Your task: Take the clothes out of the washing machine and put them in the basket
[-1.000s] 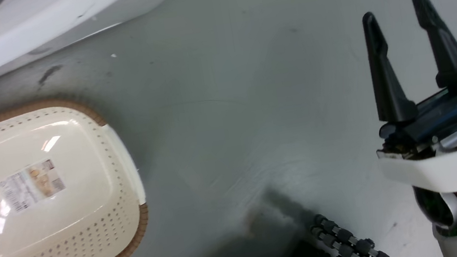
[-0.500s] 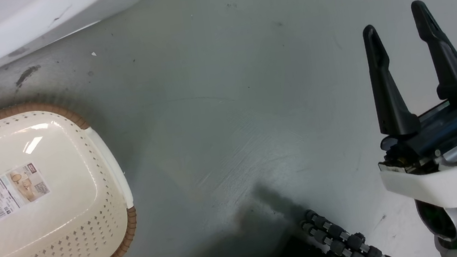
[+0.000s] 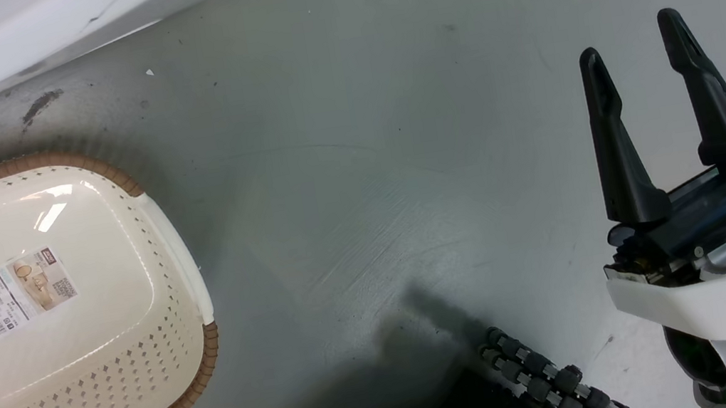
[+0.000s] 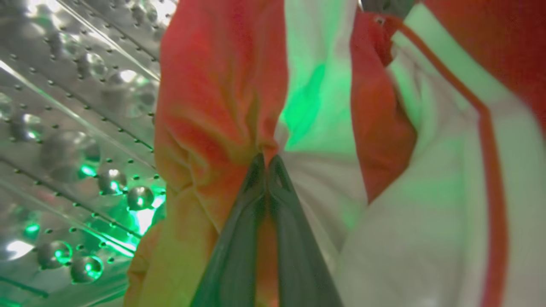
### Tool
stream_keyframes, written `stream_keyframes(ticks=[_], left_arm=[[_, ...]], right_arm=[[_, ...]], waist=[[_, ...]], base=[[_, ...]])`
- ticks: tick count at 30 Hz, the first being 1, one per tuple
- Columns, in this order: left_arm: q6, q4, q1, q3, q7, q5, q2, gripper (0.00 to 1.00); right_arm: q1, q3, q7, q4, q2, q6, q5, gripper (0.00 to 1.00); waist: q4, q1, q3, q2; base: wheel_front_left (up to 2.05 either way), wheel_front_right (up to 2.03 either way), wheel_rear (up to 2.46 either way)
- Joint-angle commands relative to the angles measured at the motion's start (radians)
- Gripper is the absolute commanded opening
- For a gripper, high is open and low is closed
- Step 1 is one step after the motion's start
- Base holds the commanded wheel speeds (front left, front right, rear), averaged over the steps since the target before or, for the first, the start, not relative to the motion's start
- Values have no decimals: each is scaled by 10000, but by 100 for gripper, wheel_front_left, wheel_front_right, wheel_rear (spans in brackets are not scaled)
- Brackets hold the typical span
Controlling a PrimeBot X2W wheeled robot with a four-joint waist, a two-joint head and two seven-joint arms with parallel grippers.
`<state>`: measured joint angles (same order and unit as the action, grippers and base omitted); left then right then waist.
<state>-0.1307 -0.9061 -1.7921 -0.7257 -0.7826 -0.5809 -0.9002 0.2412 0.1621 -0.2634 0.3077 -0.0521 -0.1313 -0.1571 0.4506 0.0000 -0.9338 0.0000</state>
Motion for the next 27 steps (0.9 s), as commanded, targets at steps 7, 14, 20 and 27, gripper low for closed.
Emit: stream_keyframes(ticks=[7, 14, 20, 27], left_arm=[[14, -236, -332, -218, 1077, 86, -149, 0], [73, -506, -294, -195, 2785, 176, 189, 0], [209, -1149, 795, 43, 4958, -296, 1177, 0], [228, -1725, 2221, 175, 6881, -762, 2198, 0]], right_arm=[[330, 66, -21, -46, 34, 10, -48, 100], [757, 30, -21, -177, 36, 10, -135, 100], [916, -363, -21, -471, 30, 10, 83, 100], [874, -665, -21, -784, 30, 10, 411, 100]], waist=[[-35, 0, -9, 0], [-98, 0, 159, 0], [-748, 0, 946, 0], [-1384, 0, 1996, 0]], base=[[0, 0, 0], [0, 0, 0], [0, 0, 0], [0, 0, 0]])
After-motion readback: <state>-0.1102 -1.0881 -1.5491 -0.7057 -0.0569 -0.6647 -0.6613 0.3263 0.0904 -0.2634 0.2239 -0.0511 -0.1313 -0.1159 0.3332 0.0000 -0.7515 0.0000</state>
